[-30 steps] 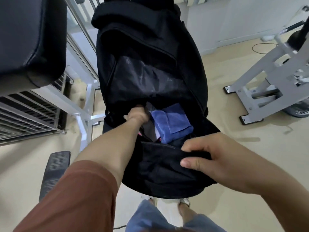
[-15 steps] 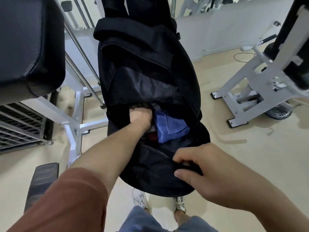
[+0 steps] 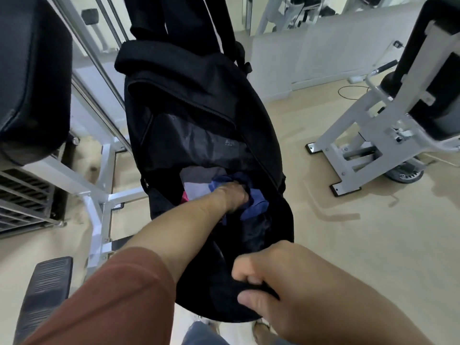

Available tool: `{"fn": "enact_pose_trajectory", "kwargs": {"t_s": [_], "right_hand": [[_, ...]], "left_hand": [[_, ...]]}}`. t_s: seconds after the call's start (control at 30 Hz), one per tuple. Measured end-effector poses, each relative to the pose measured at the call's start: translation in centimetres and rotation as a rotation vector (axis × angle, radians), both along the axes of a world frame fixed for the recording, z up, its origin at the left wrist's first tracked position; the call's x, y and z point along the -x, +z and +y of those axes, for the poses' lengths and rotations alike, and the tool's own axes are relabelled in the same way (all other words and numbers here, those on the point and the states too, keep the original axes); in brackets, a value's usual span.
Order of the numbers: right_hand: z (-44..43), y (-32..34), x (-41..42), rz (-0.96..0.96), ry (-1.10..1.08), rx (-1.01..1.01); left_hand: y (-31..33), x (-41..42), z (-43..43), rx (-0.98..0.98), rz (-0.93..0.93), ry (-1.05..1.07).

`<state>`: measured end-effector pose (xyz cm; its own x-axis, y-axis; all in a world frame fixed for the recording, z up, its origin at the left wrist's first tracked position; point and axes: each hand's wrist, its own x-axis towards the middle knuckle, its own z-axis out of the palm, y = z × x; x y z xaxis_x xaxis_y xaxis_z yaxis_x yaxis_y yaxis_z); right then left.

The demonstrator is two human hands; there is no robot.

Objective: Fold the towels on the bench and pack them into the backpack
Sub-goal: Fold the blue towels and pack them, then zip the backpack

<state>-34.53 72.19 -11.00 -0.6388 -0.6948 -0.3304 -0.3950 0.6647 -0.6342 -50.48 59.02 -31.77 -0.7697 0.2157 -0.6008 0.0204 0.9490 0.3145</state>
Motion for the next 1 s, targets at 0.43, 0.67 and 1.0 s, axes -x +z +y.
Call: {"fn": "enact_pose_trajectory", "kwargs": {"t_s": [0.43, 0.67, 1.0], "right_hand": [[1.2, -2.1, 2.2, -0.291, 0.067, 0.114], [0.9, -5.5, 3.7, -0.620, 0.125, 0.242], [-0.7, -5.9, 5.4, -0.468, 0.171, 0.127]], "left_hand": [[-0.1, -1.5, 0.5, 0.293, 0.217, -0.284], [4.7, -2.9, -1.4, 0.084, -0.055, -0.160], [12.7, -18.7, -7.5, -0.162, 0.266, 0.283]]}}
